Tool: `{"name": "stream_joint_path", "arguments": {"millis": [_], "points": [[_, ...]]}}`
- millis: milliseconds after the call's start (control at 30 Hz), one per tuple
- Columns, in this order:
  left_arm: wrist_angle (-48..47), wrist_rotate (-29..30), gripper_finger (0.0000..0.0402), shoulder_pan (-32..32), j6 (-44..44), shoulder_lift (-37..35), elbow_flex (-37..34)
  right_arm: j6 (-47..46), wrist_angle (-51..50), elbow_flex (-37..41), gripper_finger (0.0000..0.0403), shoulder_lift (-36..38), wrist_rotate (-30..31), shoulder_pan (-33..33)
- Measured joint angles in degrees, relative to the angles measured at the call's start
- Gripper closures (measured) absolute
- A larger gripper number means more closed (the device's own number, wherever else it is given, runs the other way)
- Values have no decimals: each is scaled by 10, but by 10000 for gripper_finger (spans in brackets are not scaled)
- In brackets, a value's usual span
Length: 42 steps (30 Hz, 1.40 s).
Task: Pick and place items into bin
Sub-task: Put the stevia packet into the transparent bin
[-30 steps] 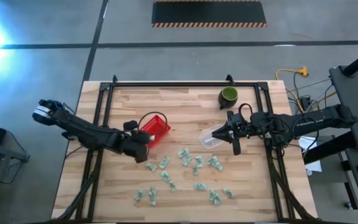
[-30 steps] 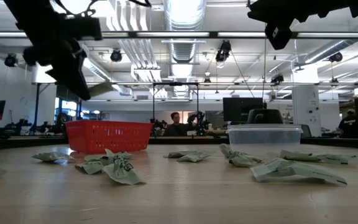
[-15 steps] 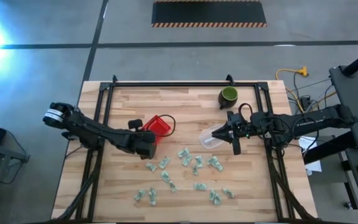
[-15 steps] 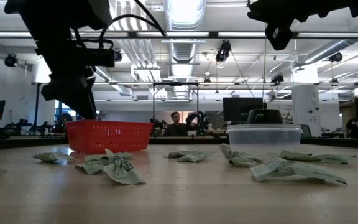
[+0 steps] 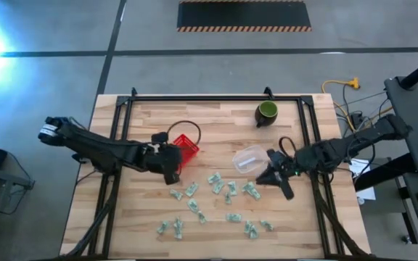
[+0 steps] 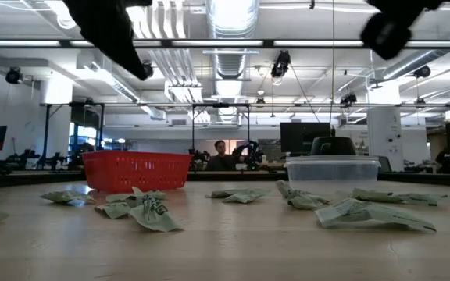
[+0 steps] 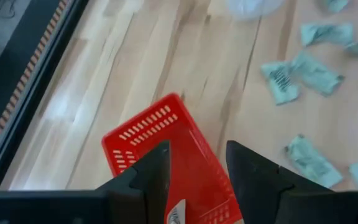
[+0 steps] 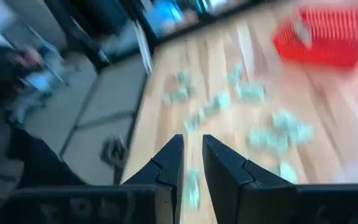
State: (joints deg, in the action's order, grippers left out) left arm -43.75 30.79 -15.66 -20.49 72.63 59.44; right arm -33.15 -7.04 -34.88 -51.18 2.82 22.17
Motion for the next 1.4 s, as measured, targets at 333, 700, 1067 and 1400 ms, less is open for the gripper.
{"name": "stream_joint_path", "arguments": {"millis": [333,700,1067,1400], "points": [[1,-3,263,-14,-17,-35,-6,-166,-79,-6,351,-13,275,244],[7,-4,262,-13,-16,-28,-9,-244,-141,-85,351,-194,282,297],[13,-14,262,-14,-32,-25,-9,-225,-302,-245,351,-418,153,313],[13,-17,262,-14,-31,-25,-9,-308,-315,-274,335,-479,162,318]]}}
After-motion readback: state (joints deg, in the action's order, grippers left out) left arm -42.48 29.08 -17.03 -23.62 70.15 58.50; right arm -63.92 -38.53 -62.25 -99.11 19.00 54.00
